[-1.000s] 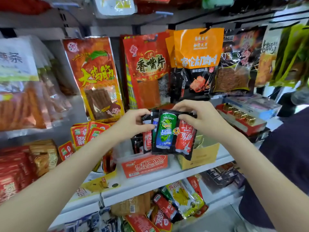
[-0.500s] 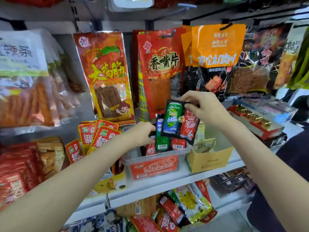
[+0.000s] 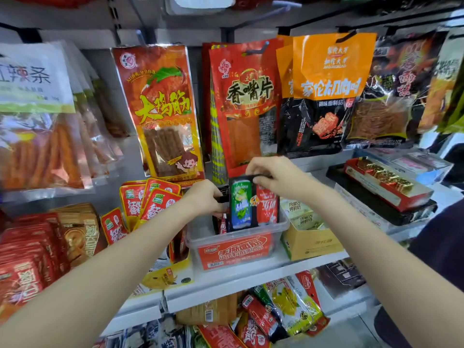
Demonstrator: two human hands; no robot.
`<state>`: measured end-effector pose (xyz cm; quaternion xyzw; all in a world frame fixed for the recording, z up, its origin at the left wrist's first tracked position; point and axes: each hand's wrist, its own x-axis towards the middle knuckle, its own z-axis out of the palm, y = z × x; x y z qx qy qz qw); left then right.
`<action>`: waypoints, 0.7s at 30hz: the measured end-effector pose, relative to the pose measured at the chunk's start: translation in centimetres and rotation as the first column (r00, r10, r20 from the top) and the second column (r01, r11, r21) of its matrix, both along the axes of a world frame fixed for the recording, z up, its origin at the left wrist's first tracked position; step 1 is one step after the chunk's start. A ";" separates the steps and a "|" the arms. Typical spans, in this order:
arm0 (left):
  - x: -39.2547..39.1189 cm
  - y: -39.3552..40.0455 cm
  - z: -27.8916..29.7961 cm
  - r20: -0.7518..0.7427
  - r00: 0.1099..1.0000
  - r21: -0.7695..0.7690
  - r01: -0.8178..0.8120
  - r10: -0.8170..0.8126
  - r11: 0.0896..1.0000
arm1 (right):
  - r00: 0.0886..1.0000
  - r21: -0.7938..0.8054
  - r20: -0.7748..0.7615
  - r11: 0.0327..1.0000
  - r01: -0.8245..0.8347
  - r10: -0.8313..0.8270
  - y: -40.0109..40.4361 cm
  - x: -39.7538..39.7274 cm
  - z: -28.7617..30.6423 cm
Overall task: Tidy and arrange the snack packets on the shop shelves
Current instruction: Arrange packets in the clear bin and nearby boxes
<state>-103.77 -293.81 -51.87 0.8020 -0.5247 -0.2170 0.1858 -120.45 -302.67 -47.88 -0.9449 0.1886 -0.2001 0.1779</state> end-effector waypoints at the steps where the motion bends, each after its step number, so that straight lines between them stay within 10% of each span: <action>1: 0.1 0.2 0.1 -0.025 0.999 0.005 0.022 -0.022 1.000 | 0.998 0.005 -0.061 1.000 -0.007 0.007 0.2 0.0 -0.9; 11: 0.5 1.1 0.7 0.038 0.980 0.283 0.178 -0.197 0.942 | 0.958 -0.046 -0.287 0.999 0.001 -0.014 1.1 -1.3 -5.0; 21: -0.5 0.1 0.2 -0.079 0.969 0.067 0.241 -0.236 0.968 | 0.994 0.048 -0.093 0.997 0.063 -0.058 0.7 -2.2 -4.5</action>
